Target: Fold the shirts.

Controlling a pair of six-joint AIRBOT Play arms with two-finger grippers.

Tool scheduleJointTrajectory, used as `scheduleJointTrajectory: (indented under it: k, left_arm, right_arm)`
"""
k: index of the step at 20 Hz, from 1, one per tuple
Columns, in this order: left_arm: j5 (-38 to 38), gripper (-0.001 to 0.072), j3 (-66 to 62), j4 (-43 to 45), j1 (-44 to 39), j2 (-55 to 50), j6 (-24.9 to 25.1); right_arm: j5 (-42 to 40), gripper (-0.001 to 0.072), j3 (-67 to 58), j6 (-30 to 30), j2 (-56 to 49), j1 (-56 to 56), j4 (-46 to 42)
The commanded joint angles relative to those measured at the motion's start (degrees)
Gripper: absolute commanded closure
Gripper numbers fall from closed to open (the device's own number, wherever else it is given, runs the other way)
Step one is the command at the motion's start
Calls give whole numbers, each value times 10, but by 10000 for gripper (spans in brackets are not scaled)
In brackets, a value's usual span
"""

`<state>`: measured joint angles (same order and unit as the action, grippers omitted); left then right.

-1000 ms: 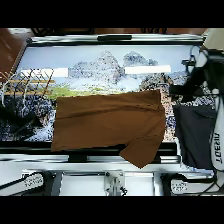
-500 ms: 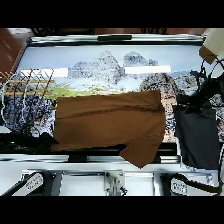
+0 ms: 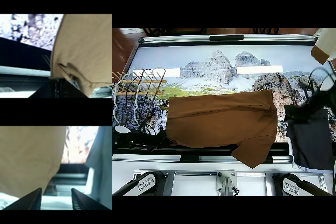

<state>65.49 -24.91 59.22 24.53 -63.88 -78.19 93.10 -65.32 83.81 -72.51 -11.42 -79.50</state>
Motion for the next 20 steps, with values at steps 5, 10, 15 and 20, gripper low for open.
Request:
scheduleJointTrajectory:
  k: [5, 10, 15, 20]
  left_arm:
    - [-28, 675, 1, 11, -3, 69, 20]
    - [-18, 675, 1, 11, -3, 91, 21]
    - [-16, 675, 1, -6, -3, 90, 20]
    - [-19, 675, 0, -10, -3, 91, 40]
  right_arm:
    - [-153, 204, 228, 21, 42, -3, 75]
    - [-177, 204, 287, 24, 42, -3, 95]
    - [-242, 209, 335, 24, 42, -2, 165]
    - [-241, 624, 334, 23, 42, -3, 171]
